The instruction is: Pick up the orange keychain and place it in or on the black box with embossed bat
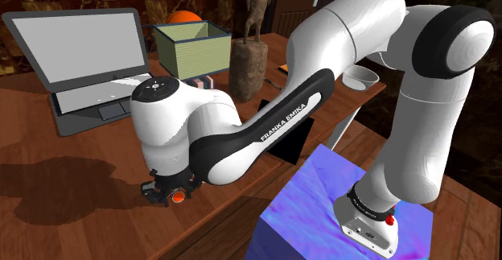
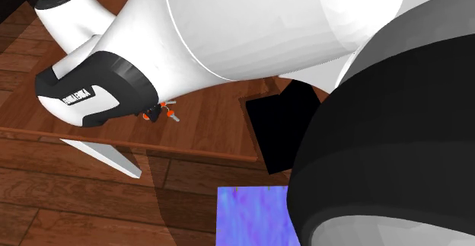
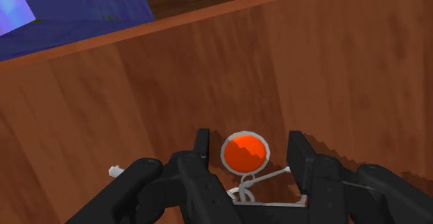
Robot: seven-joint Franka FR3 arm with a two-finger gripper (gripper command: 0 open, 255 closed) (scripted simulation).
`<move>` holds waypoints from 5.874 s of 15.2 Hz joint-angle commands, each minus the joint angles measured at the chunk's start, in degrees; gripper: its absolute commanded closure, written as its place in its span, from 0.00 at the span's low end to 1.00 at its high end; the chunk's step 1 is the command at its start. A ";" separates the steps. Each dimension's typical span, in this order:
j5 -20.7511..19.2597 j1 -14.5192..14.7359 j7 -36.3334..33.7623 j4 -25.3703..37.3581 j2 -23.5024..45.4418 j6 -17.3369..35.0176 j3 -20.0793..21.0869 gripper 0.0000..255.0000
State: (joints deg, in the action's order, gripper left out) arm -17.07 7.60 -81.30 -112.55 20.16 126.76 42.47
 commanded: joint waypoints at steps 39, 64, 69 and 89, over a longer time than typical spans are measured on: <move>11.41 -4.58 8.08 12.04 -12.56 -21.16 3.69 1.00; 28.00 -11.88 51.81 -28.43 -59.13 -23.81 -25.29 1.00; 27.64 -12.15 53.34 -31.49 -60.01 -21.80 -26.32 1.00; 28.90 -11.72 53.50 -39.22 -58.10 -12.16 -24.72 0.00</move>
State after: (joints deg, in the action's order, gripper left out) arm 11.83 -4.11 -27.81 -151.77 -37.95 114.60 17.75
